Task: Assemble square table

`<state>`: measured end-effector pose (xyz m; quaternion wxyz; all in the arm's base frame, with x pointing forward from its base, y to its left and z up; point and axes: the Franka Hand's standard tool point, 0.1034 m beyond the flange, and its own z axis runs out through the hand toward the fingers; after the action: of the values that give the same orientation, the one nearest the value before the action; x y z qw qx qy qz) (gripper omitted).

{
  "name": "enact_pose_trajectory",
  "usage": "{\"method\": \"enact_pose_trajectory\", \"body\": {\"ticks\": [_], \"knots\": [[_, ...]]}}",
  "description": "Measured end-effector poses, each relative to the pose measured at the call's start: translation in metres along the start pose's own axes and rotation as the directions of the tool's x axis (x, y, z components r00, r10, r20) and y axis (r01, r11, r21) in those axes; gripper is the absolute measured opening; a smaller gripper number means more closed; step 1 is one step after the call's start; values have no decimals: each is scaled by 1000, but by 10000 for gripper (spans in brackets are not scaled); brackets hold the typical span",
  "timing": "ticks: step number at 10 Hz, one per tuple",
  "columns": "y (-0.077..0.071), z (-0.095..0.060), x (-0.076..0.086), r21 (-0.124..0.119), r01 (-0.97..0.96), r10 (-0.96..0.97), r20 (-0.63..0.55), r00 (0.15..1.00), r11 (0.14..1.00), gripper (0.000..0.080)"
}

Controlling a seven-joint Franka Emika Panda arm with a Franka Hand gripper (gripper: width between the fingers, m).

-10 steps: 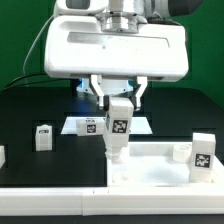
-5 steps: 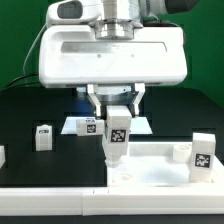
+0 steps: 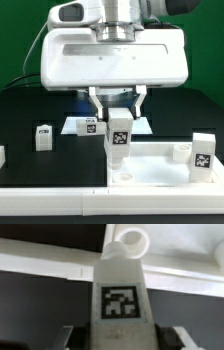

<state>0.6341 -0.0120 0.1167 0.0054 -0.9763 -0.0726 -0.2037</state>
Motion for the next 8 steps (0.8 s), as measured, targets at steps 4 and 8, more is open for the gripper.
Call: {"method": "enact_pose_trajectory", "body": {"ticks": [4, 8], "knots": [[-8, 13, -7, -2, -4, 4, 3, 1000, 1000, 285], [-9, 20, -11, -10, -3, 3, -1, 1000, 1000, 285]]}}
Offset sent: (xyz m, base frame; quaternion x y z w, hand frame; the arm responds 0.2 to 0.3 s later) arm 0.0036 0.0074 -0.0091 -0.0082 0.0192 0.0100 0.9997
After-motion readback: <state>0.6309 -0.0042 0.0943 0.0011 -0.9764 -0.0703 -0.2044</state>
